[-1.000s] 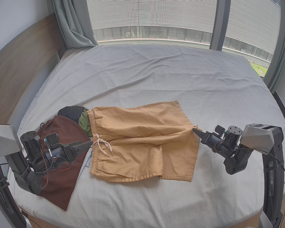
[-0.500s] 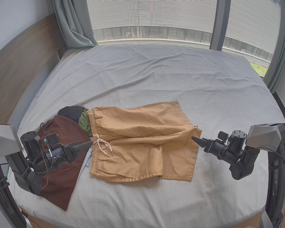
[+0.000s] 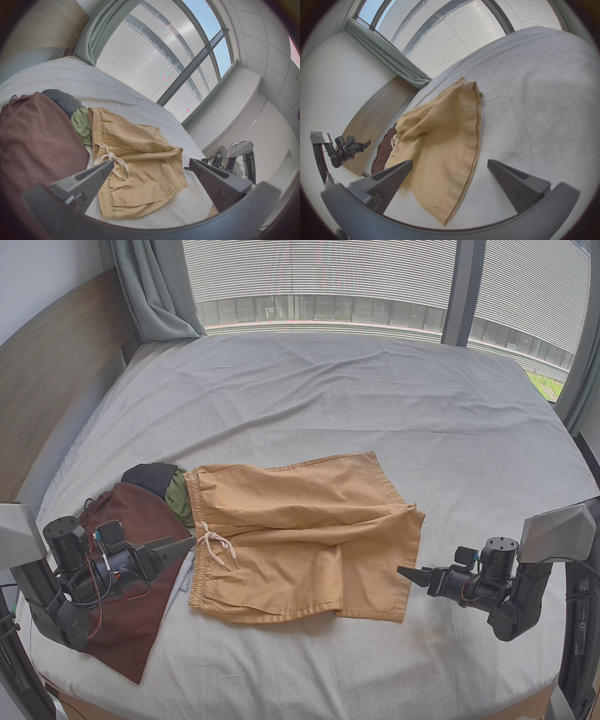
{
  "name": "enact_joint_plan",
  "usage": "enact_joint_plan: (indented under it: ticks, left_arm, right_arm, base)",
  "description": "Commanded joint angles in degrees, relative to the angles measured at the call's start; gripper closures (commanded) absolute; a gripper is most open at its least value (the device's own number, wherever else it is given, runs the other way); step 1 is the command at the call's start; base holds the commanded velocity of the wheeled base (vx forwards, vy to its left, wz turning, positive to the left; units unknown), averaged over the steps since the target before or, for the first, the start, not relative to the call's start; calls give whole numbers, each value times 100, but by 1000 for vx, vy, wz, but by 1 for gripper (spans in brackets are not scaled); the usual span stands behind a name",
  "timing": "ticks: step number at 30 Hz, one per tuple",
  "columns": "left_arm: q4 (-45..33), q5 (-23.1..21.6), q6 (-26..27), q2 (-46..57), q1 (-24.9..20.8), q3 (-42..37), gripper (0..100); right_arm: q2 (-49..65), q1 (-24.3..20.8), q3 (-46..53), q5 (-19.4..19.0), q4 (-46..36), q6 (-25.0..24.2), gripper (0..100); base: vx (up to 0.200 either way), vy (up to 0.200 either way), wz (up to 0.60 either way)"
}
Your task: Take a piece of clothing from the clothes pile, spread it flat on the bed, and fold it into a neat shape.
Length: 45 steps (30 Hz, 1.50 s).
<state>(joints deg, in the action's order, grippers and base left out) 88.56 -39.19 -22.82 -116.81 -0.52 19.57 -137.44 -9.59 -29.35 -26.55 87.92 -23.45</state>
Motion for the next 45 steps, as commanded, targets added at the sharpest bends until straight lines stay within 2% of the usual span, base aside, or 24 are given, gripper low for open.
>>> enact_joint_plan:
  ticks: [1, 7, 20, 29, 30, 32, 37, 38, 45]
  left_arm:
    - [3, -1, -3, -8, 0, 3, 0]
    - [3, -1, 6, 0, 0, 3, 0]
    - [3, -1, -3, 0, 0, -5, 0]
    - [3, -1, -3, 0, 0, 3, 0]
    - [3, -1, -3, 9, 8, 3, 0]
    - [3, -1, -3, 9, 8, 3, 0]
    - [3, -1, -3, 9, 8, 3, 0]
    - [3, -1, -3, 0, 8, 3, 0]
    - [3, -1, -3, 0, 8, 3, 0]
  right_arm:
    - [24, -148, 422, -52, 15, 122, 0]
    - [-38, -236, 905, -263, 24, 517, 0]
    - [-363, -473, 1063, -456, 32, 517, 0]
    - [-433, -623, 773, -456, 32, 131, 0]
    - [-433, -702, 685, -447, 41, -89, 0]
    - [-424, -711, 677, -447, 41, -212, 0]
    - [-424, -702, 659, -447, 41, -239, 0]
    - [-424, -702, 650, -447, 41, -239, 100]
    - [-424, -675, 615, -421, 41, -239, 100]
  base:
    - [0, 0, 0]
    - [0, 0, 0]
    - [0, 0, 0]
    - [0, 0, 0]
    - [0, 0, 0]
    - [0, 0, 0]
    - [0, 0, 0]
    - [0, 0, 0]
    - [0, 0, 0]
